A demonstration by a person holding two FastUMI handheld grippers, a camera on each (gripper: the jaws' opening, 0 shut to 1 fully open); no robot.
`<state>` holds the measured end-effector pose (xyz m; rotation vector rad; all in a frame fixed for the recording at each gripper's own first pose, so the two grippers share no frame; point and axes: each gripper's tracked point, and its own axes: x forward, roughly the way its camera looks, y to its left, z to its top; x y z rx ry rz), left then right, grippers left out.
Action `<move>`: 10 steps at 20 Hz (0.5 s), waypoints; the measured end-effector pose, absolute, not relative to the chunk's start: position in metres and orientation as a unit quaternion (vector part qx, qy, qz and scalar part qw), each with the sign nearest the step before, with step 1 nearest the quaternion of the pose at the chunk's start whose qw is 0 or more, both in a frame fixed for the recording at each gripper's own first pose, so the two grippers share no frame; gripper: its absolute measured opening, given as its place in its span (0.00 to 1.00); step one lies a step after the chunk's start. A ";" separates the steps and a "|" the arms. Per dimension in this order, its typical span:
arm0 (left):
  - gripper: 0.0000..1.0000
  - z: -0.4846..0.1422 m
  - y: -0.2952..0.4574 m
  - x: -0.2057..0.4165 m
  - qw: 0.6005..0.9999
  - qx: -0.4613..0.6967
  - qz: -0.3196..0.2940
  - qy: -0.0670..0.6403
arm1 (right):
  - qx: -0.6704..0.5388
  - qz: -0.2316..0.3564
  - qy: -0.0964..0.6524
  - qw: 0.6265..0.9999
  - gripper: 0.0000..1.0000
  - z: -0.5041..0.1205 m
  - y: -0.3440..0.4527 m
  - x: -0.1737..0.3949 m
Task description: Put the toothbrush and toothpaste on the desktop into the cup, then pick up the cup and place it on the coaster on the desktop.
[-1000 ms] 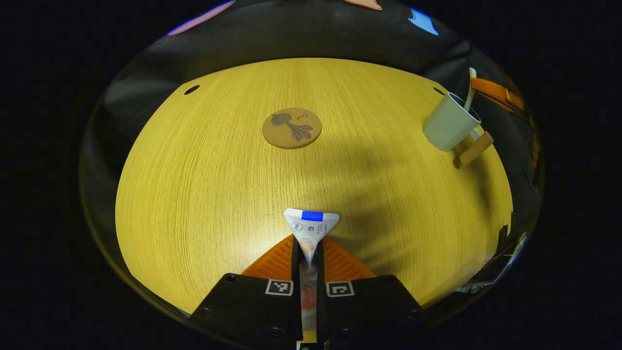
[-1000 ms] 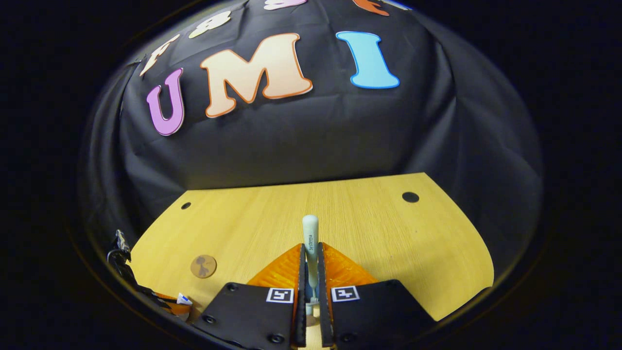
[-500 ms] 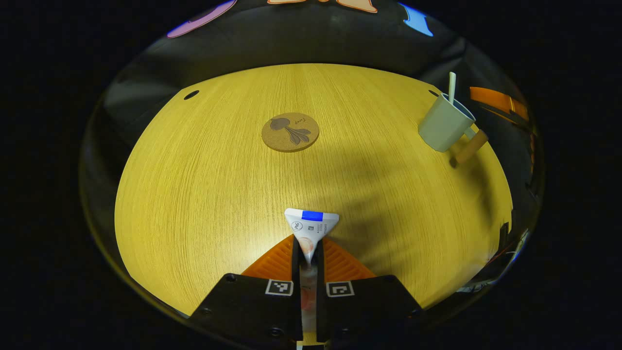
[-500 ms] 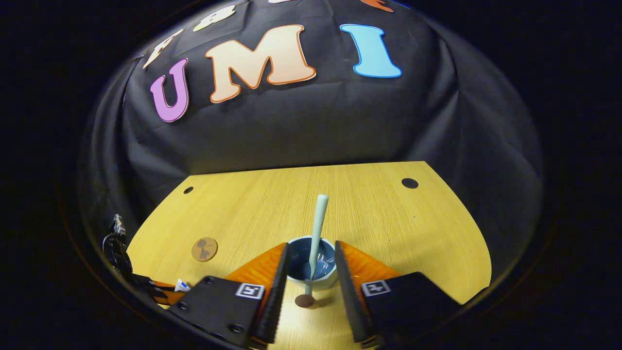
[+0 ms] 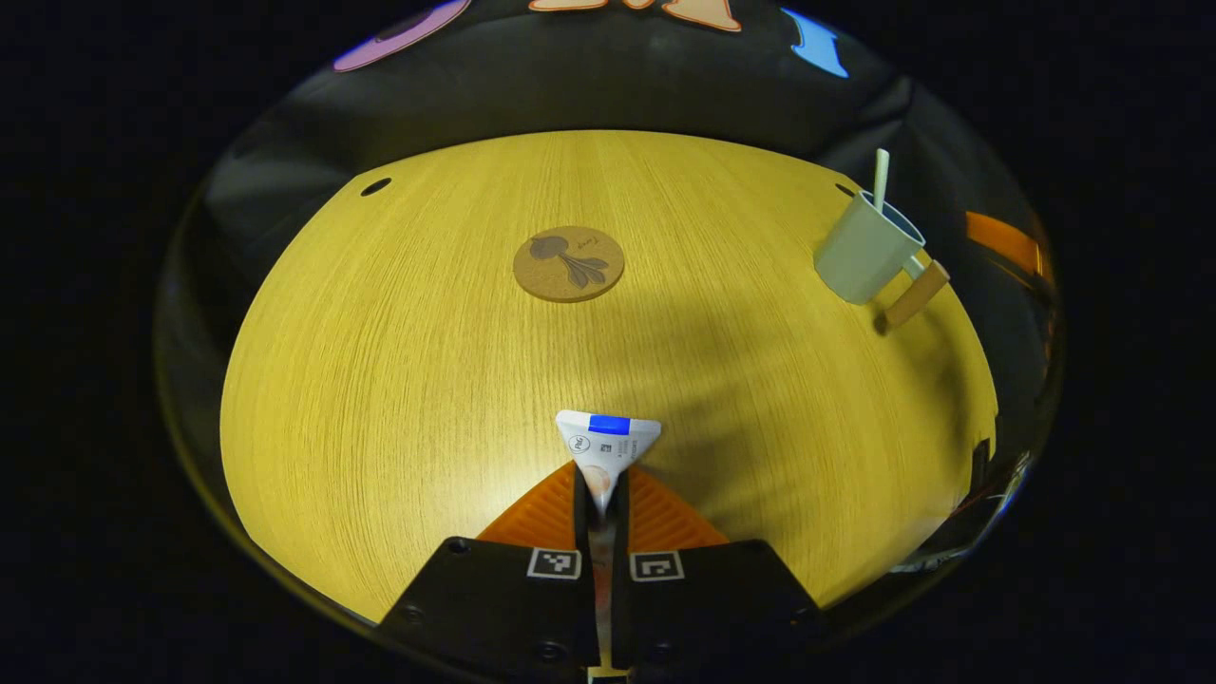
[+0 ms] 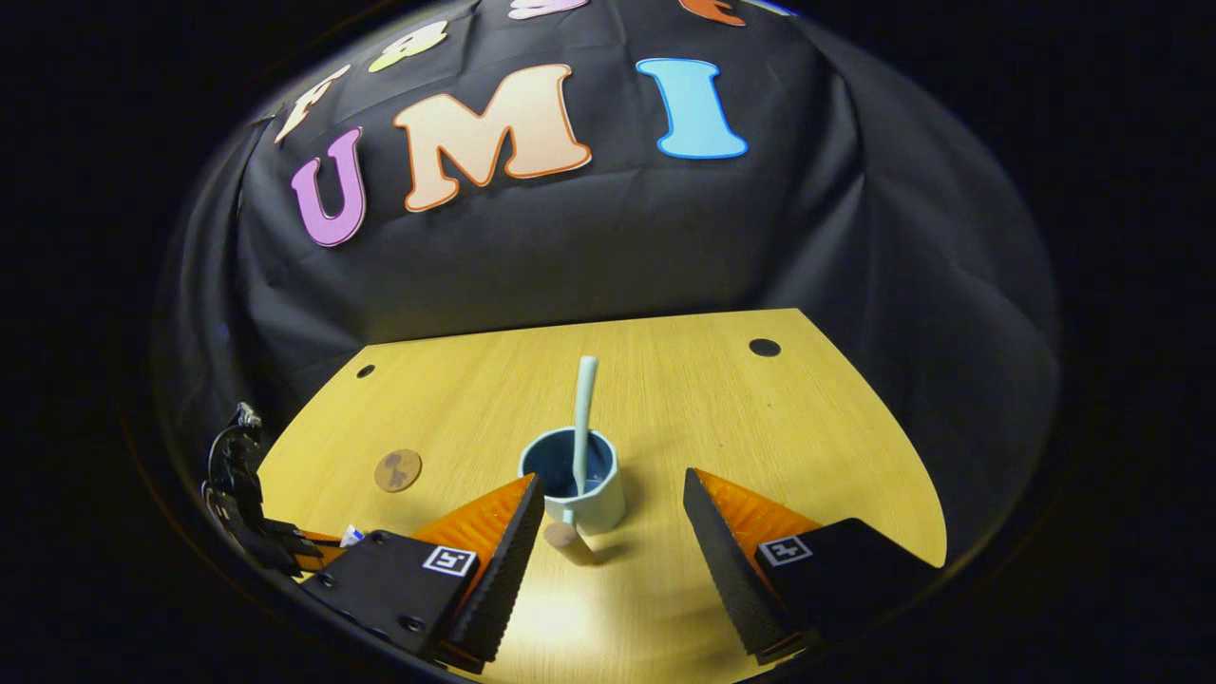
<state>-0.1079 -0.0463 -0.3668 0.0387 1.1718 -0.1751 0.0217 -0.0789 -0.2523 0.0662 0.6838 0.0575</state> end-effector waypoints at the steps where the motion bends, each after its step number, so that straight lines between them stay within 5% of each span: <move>1: 0.04 -0.364 -0.048 -0.107 0.832 0.013 -0.084 0.548 | 0.034 0.021 0.335 0.941 0.92 -0.252 -0.085 0.019; 10: 0.02 -0.293 -0.074 -0.073 0.887 0.010 -0.150 0.437 | 0.049 -0.005 0.345 0.937 0.92 -0.260 -0.116 0.001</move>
